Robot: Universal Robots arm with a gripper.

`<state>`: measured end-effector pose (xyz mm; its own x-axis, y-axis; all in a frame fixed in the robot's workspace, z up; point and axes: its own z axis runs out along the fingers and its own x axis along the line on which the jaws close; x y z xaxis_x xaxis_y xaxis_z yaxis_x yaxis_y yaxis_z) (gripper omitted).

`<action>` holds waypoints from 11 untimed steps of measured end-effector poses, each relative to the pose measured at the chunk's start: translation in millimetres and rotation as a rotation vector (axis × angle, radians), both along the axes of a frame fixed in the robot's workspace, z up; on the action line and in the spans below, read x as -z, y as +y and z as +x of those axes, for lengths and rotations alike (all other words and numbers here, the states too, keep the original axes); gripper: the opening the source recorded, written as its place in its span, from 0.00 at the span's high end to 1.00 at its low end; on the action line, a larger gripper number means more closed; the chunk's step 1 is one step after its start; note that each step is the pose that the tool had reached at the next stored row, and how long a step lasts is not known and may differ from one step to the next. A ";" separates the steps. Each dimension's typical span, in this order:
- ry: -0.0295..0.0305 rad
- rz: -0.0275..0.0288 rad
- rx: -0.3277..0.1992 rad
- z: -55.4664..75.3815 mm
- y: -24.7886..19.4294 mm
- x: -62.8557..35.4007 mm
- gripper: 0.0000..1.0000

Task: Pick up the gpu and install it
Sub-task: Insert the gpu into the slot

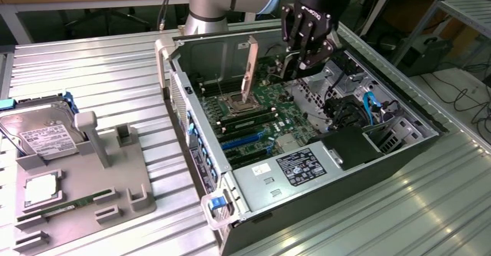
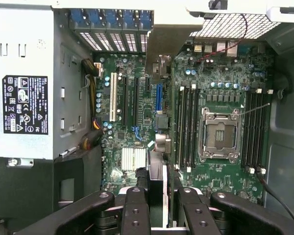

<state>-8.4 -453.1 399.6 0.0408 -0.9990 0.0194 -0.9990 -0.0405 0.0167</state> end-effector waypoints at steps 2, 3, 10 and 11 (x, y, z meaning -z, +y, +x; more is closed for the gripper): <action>0.0001 0.0000 0.000 0.0 0.0 0.8 0.73; 0.0002 0.0000 0.000 0.0 0.0 1.4 0.73; 0.0001 0.0000 0.000 -0.9 0.0 3.8 0.73; 0.0001 0.0000 0.000 -1.2 0.0 4.2 0.73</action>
<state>-9.6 -453.1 395.4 0.0408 -0.9990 0.0194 -0.9990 -0.0405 0.0168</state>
